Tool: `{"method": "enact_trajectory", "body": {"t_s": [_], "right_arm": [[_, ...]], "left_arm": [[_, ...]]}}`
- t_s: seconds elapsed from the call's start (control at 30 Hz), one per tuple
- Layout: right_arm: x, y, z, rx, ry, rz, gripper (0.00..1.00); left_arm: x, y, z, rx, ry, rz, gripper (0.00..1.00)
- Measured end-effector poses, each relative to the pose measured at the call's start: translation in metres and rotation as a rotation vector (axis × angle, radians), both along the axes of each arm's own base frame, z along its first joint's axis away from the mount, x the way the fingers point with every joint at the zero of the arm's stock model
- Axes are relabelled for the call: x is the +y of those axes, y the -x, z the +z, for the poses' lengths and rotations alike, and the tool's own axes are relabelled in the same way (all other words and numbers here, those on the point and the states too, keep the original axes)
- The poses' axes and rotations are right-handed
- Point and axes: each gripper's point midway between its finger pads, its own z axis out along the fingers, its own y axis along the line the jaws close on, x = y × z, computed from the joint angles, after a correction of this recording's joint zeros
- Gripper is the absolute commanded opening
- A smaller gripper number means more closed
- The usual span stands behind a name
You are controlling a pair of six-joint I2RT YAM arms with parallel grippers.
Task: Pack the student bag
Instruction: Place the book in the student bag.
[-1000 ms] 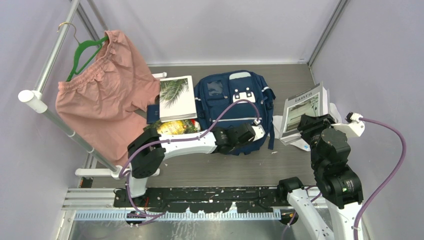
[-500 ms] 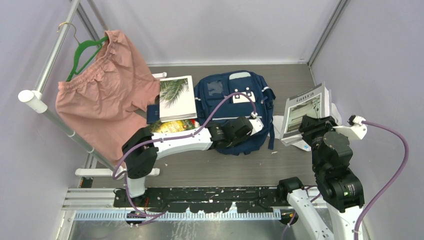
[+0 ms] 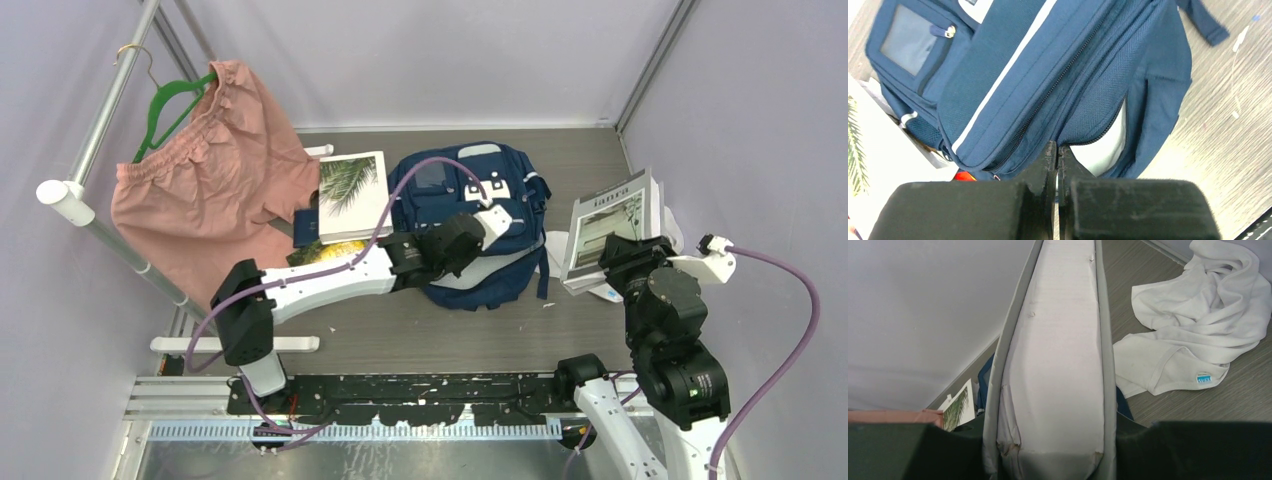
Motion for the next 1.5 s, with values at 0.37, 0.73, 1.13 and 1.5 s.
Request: {"method": "enact_trajectory", "body": {"t_s": [0.37,0.73,1.13,1.5], "right_arm": [[0.019,0.013,-0.001,-0.018,-0.056,0.109,0.11],[0.119,0.048,0.081,-0.236,-0.043,0.748,0.07],[0.181,0.049,-0.031,0.108,-0.267,1.112,0.05],[0.186,-0.029,-0.116,0.234,-0.764,0.773,0.07]], "left_arm": [[0.01,-0.05,0.087,0.008,0.224,0.065,0.0],[0.03,-0.121,0.132,0.095,0.395,0.158,0.0],[0.032,-0.123,0.13,0.205,0.482,0.182,0.0],[0.007,-0.091,0.104,0.258,0.449,0.086,0.0]]}}
